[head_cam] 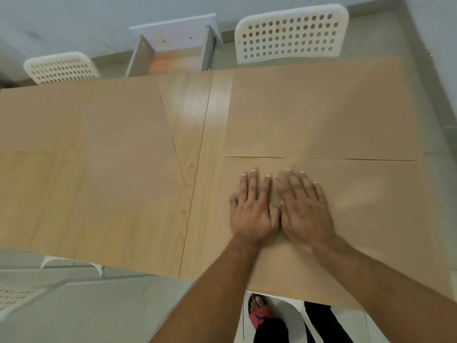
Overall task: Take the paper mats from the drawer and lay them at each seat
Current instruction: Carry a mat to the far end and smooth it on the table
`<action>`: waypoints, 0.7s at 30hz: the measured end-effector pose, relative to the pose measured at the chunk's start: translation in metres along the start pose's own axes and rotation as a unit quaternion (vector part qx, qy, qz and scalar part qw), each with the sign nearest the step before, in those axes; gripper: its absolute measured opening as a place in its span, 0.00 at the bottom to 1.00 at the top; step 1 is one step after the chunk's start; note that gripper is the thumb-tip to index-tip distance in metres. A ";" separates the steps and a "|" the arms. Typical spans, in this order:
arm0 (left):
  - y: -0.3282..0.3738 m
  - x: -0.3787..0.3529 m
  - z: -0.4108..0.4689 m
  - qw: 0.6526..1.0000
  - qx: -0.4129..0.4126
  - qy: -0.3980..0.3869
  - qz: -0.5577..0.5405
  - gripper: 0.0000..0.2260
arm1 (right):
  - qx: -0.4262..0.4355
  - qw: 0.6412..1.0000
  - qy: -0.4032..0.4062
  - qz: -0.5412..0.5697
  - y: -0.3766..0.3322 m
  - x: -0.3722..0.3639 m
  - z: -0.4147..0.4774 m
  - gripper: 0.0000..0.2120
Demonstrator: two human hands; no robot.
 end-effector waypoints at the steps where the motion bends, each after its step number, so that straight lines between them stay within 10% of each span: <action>1: 0.000 -0.001 0.001 1.000 0.004 0.002 0.005 0.32 | 0.037 0.999 -0.011 -0.012 -0.001 0.001 0.008 0.29; 6: 0.000 -0.002 0.001 1.000 0.013 0.014 0.019 0.30 | 0.102 0.991 -0.069 -0.048 0.008 0.000 0.030 0.30; 21: 0.002 -0.001 -0.001 0.999 0.018 0.007 0.041 0.31 | -0.157 0.986 -0.058 0.007 0.169 0.026 -0.039 0.33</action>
Point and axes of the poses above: each hand's wrist, its own z-axis towards the middle knuckle, its own x-axis out of the back of the hand, y = z × x, the point moved 5 cm from there along z, towards the middle knuckle, and after that the axes turned 13 degrees about -y, right-handed, at the moved point
